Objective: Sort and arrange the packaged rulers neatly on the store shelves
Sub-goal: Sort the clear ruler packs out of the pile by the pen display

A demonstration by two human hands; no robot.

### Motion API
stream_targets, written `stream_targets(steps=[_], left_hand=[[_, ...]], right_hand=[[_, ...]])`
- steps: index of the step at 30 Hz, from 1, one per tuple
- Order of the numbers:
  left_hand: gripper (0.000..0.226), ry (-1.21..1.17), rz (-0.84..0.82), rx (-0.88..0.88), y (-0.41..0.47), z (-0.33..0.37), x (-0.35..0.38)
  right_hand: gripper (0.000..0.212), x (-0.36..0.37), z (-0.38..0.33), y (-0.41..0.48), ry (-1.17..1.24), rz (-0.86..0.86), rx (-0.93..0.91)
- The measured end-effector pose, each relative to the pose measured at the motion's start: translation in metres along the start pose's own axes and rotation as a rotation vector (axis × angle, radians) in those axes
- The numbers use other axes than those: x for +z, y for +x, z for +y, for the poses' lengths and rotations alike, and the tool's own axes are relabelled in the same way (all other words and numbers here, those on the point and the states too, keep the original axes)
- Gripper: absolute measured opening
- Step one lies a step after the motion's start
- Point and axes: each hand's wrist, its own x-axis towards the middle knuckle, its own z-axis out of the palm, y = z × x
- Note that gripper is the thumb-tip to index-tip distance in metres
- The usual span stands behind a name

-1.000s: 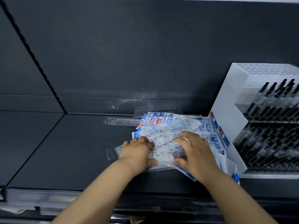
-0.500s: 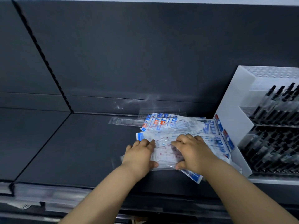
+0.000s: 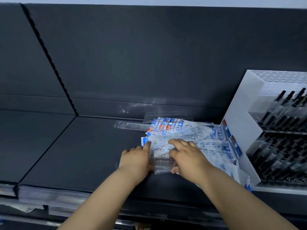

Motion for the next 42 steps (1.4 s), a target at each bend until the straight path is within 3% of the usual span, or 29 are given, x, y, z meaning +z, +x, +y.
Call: stream_targets(steps=[4, 7, 10, 12, 15, 17, 19, 21, 25, 27, 31, 35, 39, 42], left_hand=[[0.047, -0.050, 0.012, 0.033, -0.006, -0.002, 0.006], [0.047, -0.163, -0.018, 0.013, -0.008, -0.006, 0.011], [0.060, -0.087, 0.023, 0.025, -0.009, -0.006, 0.011], [0.067, -0.011, 0.052, 0.038, -0.012, -0.005, 0.010], [0.048, 0.021, 0.116, 0.106, -0.017, -0.002, 0.010], [0.044, -0.008, 0.143, 0.158, -0.020, 0.002, 0.014], [0.052, -0.067, 0.140, 0.224, -0.020, 0.006, 0.018], [0.064, -0.103, 0.146, 0.278, -0.019, 0.010, 0.019], [0.061, -0.013, 0.187, 0.229, -0.015, 0.014, 0.019], [0.051, 0.032, 0.195, 0.220, -0.013, 0.018, 0.019], [0.046, 0.029, 0.192, 0.281, -0.012, 0.029, 0.019], [0.040, -0.069, 0.201, 0.287, -0.011, 0.027, 0.023], [0.047, -0.019, 0.213, 0.251, -0.010, 0.026, 0.021], [0.039, 0.001, 0.253, 0.292, -0.009, 0.025, 0.021]], right_hand=[[0.046, 0.006, -0.002, 0.007, 0.097, -0.066, 0.036], [0.050, 0.009, 0.000, 0.000, 0.077, -0.049, 0.052], [0.047, 0.018, -0.003, -0.008, 0.046, 0.072, 0.015], [0.060, 0.023, -0.004, -0.012, 0.028, 0.118, 0.022], [0.082, 0.025, -0.002, -0.015, 0.028, 0.188, 0.106], [0.072, 0.023, 0.000, -0.018, 0.012, 0.229, 0.123], [0.049, 0.024, 0.002, -0.022, -0.001, 0.264, 0.093], [0.041, 0.026, 0.002, -0.026, 0.016, 0.259, 0.110], [0.062, 0.015, 0.008, -0.033, 0.008, 0.157, 0.294], [0.060, 0.011, 0.013, -0.037, 0.039, 0.112, 0.352], [0.040, 0.019, 0.006, -0.037, 0.151, 0.138, 0.296], [0.047, 0.027, 0.005, -0.035, 0.121, 0.192, 0.298], [0.056, 0.027, 0.005, -0.039, 0.084, 0.216, 0.292], [0.068, 0.026, 0.000, -0.039, 0.056, 0.256, 0.275]])
